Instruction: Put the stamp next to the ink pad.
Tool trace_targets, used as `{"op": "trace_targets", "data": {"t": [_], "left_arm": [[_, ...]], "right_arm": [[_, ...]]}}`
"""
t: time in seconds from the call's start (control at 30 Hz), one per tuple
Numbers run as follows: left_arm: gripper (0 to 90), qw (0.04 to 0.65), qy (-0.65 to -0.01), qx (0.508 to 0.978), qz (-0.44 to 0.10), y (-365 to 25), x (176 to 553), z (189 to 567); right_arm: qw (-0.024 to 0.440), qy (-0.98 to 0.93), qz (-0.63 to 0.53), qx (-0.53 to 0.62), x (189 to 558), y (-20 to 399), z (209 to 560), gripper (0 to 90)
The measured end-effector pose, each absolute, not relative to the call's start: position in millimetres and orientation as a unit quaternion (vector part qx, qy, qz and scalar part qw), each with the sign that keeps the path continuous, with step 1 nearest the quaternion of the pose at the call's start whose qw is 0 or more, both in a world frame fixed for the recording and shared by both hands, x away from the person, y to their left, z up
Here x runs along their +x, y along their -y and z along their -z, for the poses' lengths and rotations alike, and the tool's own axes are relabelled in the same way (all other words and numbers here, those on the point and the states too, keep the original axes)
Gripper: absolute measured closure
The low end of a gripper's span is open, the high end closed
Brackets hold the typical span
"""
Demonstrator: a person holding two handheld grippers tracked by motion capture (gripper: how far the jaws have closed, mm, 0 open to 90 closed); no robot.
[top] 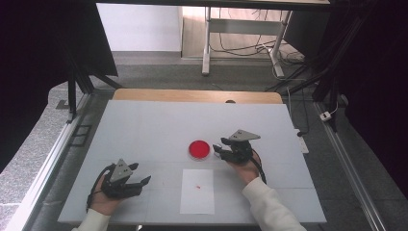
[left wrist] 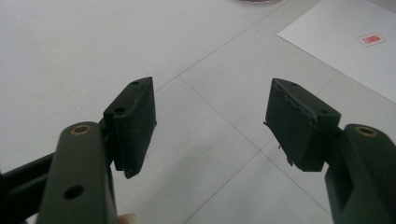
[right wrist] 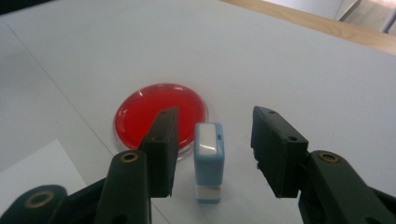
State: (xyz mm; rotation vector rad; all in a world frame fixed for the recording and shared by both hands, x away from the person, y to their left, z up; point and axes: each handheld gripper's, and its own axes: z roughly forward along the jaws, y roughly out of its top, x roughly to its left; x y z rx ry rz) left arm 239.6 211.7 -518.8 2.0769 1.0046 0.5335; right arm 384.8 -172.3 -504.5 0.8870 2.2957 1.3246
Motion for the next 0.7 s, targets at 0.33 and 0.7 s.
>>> {"op": "trace_targets", "data": {"t": [0.33,0.7], "left_arm": [[33.5,0.38,-0.398,0.81,-0.201,-215,244,521],[33.2,0.384,-0.4,0.809,-0.196,-214,245,523]], "right_arm": [[0.157,-0.802,-0.489,0.307,375,196,493,47.0],[0.159,-0.805,-0.488,0.297,362,223,494,44.5]]}}
